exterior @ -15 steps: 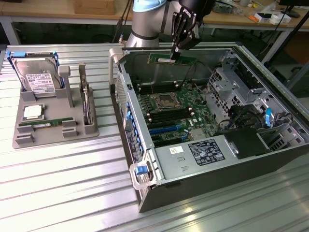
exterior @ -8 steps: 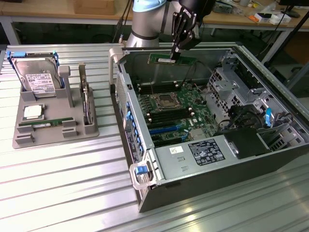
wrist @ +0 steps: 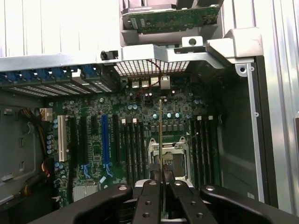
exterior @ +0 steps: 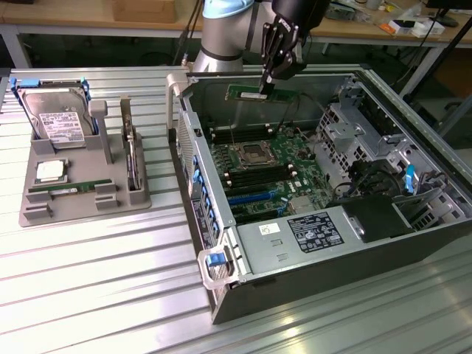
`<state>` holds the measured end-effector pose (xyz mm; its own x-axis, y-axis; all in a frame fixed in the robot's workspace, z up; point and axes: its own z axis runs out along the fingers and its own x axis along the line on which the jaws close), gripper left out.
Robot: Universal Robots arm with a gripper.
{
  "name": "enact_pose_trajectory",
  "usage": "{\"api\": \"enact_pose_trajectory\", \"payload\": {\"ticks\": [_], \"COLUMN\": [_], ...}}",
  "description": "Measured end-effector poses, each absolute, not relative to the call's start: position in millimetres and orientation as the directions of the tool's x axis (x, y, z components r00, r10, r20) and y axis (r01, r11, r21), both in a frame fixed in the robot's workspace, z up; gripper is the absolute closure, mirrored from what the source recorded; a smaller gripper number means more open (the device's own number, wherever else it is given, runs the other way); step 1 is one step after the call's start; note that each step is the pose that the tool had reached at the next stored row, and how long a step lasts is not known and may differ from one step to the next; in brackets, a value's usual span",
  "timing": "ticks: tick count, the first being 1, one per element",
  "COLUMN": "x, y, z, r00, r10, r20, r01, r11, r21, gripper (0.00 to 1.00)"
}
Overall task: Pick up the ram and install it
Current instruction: 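Insert the ram into the slot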
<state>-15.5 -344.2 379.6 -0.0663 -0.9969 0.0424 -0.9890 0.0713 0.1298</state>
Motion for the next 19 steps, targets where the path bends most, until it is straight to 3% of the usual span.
{"api": "enact_pose_trajectory", "payload": {"ticks": [6,19], "x": [-16,-15], "y": [-344,-352], "z": [362,361], "r00": [-0.066,-0.066], "r10": [-0.997,-0.997], "r20": [0.043,0.043], "r01": [-0.988,-0.988], "r11": [0.071,0.071], "r21": [0.135,0.136], "gripper": [0.87,0.87]}}
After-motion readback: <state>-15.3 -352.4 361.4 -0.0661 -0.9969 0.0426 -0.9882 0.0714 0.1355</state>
